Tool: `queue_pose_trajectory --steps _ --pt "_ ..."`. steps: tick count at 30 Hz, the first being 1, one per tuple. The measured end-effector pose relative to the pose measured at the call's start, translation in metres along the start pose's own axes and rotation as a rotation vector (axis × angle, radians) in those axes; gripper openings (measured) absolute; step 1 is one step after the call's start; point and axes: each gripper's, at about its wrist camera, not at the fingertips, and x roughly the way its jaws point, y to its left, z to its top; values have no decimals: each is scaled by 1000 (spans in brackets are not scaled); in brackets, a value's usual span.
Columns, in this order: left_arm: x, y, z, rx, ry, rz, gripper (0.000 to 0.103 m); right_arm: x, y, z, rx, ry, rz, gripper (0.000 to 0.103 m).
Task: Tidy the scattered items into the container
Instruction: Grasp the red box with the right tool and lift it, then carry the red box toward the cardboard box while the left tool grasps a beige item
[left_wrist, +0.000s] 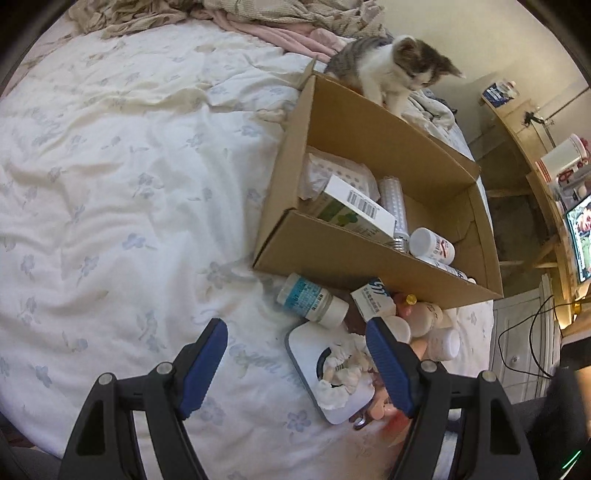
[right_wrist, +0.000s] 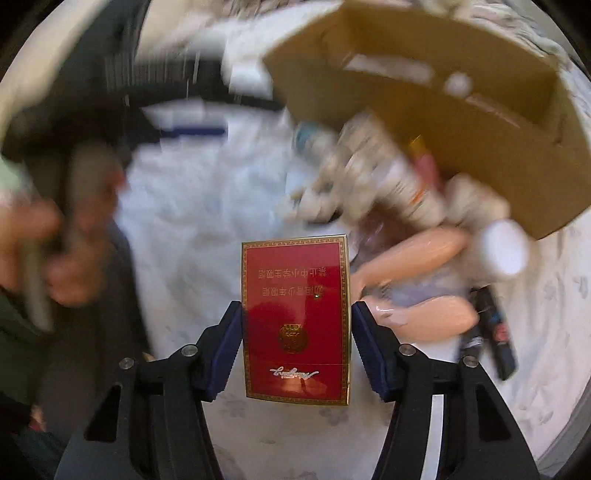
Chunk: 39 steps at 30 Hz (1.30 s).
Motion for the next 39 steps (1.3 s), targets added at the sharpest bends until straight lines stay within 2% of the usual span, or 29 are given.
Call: queue_pose_trajectory --steps 5,10,12,15,18,21,23,25,27,31,34,36,39 --pt "2 -22 -8 104 17 -82 78 -64 -52 34 101 -168 -37 63" --pt "10 -68 -30 312 62 -124 75 -94 -85 50 156 -254 -68 63" --pt "15 -85 -42 386 90 -144 57 -95 -89 48 185 -277 -56 63" --pt "24 -107 -58 508 137 -158 39 -93 -100 37 268 -302 -11 63" --pt "38 -126 -63 574 170 -160 29 -96 -96 39 276 -330 10 63" --pt "60 -131 -60 552 227 -159 29 -100 -92 44 265 -348 25 63" --pt "73 -135 -58 554 227 -89 29 -99 -94 45 275 -347 37 63" --pt "79 -139 -56 551 223 -67 29 -98 -94 47 283 -347 46 63" --pt "85 -146 -53 575 203 -2 29 -100 -95 47 284 -353 58 63" --pt "103 -153 -52 612 268 41 30 -105 -94 48 280 -367 78 63" --pt "107 -157 -55 642 275 46 30 -104 -94 50 278 -365 84 63" --pt "108 -164 -62 685 275 62 41 -102 -94 52 278 -358 85 63" --pt "112 -173 -73 742 283 78 42 -98 -91 54 270 -349 85 63"
